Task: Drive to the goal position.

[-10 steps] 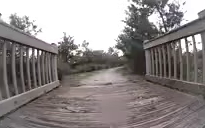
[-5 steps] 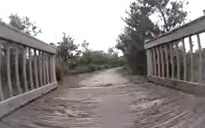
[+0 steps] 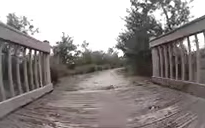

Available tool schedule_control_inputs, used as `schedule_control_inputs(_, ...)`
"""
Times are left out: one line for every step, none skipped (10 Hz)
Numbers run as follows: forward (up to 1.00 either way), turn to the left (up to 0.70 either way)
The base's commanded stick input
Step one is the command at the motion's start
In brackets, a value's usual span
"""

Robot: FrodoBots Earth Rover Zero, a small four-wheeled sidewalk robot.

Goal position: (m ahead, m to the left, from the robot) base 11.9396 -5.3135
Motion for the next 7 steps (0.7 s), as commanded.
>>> schedule_control_inputs(0.7,0.0)
schedule_control_inputs(0.7,0.0)
schedule_control_inputs(0.7,0.0)
schedule_control_inputs(0.7,0.0)
schedule_control_inputs(0.7,0.0)
schedule_control_inputs(0.7,0.0)
schedule_control_inputs(0.7,0.0)
